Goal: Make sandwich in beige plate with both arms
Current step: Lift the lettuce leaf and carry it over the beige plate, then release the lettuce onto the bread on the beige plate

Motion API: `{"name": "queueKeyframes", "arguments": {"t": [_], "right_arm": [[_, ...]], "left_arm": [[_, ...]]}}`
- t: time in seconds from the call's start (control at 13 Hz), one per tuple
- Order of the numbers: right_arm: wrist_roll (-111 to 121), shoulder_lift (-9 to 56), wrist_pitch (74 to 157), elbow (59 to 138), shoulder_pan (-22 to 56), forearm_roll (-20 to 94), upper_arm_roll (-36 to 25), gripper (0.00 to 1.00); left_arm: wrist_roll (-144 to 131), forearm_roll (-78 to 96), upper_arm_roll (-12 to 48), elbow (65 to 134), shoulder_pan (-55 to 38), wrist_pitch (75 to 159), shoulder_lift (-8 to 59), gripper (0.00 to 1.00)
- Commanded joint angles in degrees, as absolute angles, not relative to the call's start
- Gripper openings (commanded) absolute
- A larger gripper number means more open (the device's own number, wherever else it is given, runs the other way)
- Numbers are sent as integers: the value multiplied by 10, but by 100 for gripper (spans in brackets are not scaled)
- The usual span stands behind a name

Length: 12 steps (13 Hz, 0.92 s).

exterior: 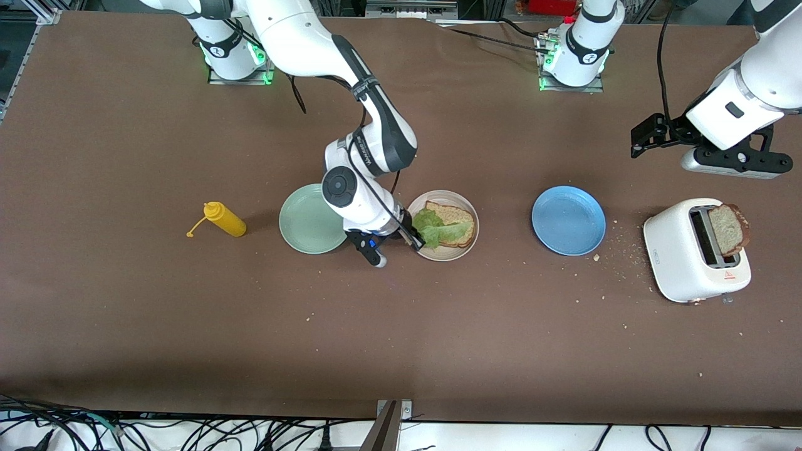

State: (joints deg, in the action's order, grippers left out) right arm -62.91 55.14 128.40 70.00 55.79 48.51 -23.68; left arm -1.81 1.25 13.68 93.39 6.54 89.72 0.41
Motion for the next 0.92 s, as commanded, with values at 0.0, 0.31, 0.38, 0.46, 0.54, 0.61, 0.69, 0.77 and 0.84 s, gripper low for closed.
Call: {"name": "queueKeyframes", "arguments": {"t": [0.0,0.31,0.38,0.46,0.54,0.61,0.69,0.77,0.84], "right_arm": [[-642,555,1301,702,559,494,-234,0],[-678,562,1351,702,555,494,-207,0],[-686,563,1364,702,555,494,-205,0],[-687,564,1364,702,555,494,-202,0],[-688,565,1364,702,558,493,-201,0],[-688,565,1364,704,558,491,-201,0],[-686,565,1364,704,558,489,-201,0],[-685,565,1362,707,558,488,-201,0],[-685,564,1362,712,559,487,-201,0]], "left_arm": [[-11,29,134,943,66,894,-9,100],[-11,28,134,943,68,894,-8,100],[-11,28,134,943,68,894,-9,100],[-11,29,134,943,68,894,-9,100],[-11,28,134,943,68,894,-9,100],[-8,28,134,943,68,892,-9,100],[-8,28,134,943,68,886,-8,100],[-10,28,134,943,69,885,-8,100],[-10,28,134,943,69,885,-8,100]]}}
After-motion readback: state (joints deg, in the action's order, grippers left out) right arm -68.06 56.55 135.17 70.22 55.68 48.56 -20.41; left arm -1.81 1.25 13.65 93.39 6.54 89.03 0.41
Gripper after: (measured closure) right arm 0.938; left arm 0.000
